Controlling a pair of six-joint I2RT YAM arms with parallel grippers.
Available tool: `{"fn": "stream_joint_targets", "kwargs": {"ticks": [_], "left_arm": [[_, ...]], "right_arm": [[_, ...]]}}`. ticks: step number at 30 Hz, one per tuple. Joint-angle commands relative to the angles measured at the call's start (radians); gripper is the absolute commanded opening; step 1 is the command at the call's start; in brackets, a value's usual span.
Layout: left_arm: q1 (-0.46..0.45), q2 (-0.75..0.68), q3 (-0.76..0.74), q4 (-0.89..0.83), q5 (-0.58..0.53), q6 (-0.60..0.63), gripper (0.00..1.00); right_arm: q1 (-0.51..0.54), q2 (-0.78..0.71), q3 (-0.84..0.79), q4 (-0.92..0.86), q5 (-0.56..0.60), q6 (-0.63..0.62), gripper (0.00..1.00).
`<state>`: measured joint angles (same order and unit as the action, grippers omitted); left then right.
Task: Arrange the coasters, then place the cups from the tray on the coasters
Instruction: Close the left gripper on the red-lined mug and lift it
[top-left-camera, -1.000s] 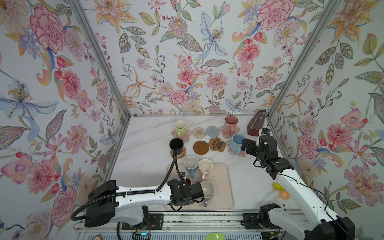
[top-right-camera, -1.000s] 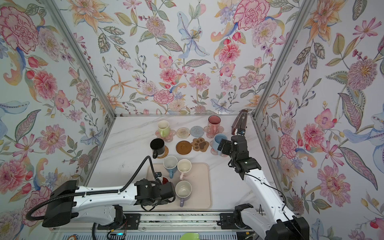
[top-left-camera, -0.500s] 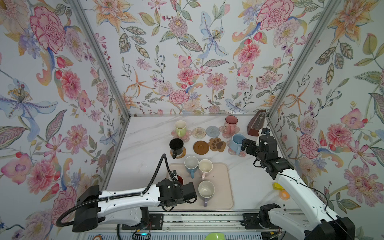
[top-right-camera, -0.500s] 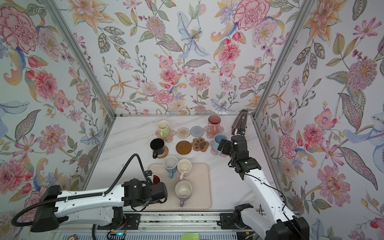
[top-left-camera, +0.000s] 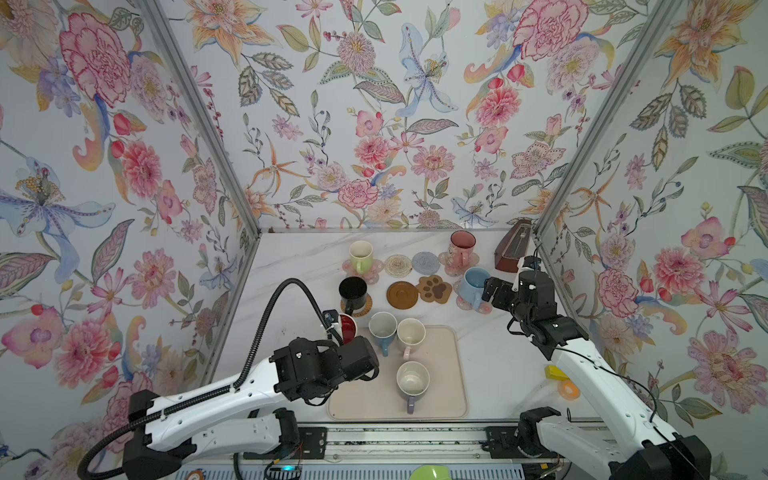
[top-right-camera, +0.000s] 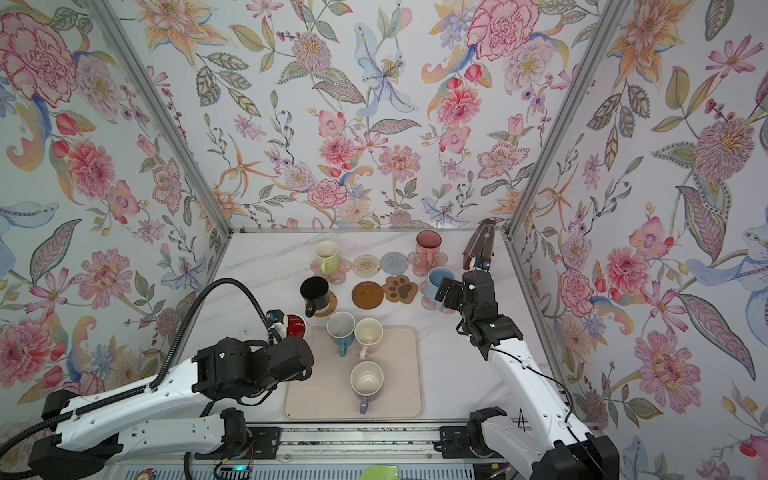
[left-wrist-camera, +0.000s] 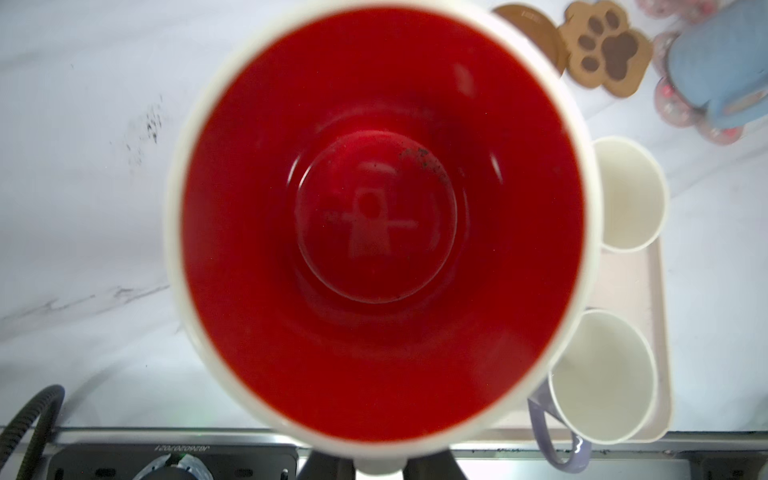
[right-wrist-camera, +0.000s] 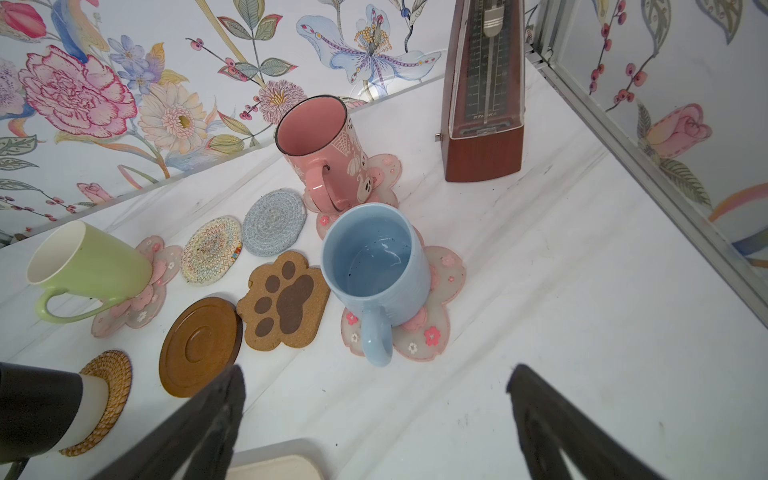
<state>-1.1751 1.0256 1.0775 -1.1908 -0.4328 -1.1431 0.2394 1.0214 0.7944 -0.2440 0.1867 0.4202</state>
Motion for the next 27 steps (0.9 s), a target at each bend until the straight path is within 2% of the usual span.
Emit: {"fn": "stream_joint_targets", "kwargs": {"ticks": [1,4,7,12,19,24,27], "left_arm": [[0.054,0.027,0.108,0.023,-0.111,0.214,0.0],[0.126,0.076,0.181,0.114,-0.092,0.371,0.0],[0.214,0.14,0.24,0.245,-0.028,0.528,0.0],[0.323,0.332,0.394,0.39,0.084,0.72,0.0],[0.447,0.612,0.582,0.483,0.231,0.855,0.0],[0.527,0.777,0.696,0.503,0.345,0.896,0.0],[0.55,0.859,0.754,0.506,0.368,0.911,0.0]], "right_arm": [[-0.008,-0.022,0.016,-0.022,0.001,0.009,0.99],[-0.007,-0.025,0.023,-0.032,0.002,0.007,0.99],[-0.007,-0.03,0.024,-0.039,0.002,0.007,0.99],[-0.008,-0.041,0.024,-0.061,0.006,0.009,0.99],[-0.009,-0.062,0.022,-0.087,0.009,0.017,0.99],[-0.009,-0.073,0.026,-0.11,0.0,0.031,0.99],[-0.009,-0.08,0.026,-0.125,0.004,0.034,0.99]]}}
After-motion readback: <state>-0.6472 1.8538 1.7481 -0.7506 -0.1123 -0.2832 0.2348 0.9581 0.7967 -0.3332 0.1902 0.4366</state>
